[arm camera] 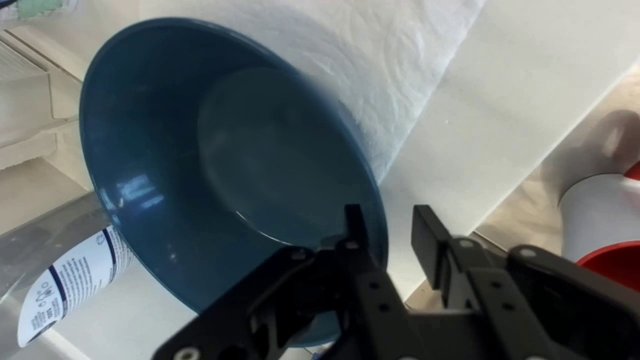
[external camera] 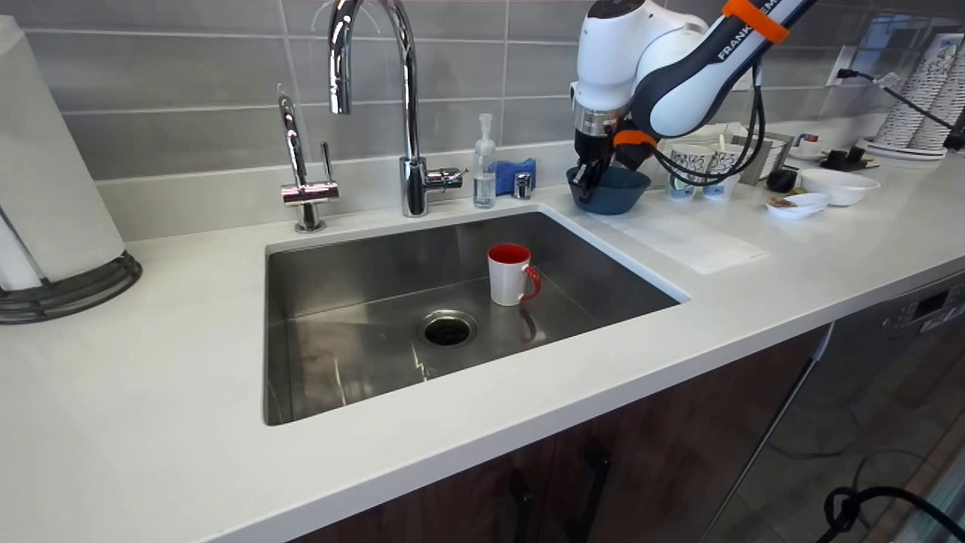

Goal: Move the bowl closer to the wall

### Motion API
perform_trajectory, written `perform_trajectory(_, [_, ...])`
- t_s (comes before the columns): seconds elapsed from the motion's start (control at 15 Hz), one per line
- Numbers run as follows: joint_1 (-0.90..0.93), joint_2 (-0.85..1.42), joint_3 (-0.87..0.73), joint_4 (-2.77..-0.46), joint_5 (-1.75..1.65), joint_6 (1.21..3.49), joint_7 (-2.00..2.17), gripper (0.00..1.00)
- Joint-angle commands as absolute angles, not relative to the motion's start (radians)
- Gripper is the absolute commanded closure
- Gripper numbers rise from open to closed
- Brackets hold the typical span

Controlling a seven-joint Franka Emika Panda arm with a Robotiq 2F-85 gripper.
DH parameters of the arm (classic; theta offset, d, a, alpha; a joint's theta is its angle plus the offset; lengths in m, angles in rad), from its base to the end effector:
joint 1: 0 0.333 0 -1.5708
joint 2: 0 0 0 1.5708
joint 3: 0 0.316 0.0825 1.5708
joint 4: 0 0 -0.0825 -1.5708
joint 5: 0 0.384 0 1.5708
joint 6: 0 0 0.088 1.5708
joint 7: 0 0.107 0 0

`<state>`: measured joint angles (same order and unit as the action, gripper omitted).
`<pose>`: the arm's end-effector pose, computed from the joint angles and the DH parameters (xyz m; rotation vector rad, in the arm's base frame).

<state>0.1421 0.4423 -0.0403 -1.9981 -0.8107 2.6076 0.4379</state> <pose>0.6152 0.0793 0.2479 2.6569 0.4638 0.3753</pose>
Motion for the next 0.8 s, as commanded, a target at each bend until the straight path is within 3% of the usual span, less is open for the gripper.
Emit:
perform_trajectory(0.0, [0.158,0.398,-0.019,-2.012,-0.710,2.557,0.404,0.37])
perform_trajectory(0.33, [0.230,0.241,-0.035,-2.051,-0.667,2.350,0.535,0.03])
perform_trajectory(0.73, [0.200,0.090,0.081,-2.078,-0.352,2.107,0.393,0.00])
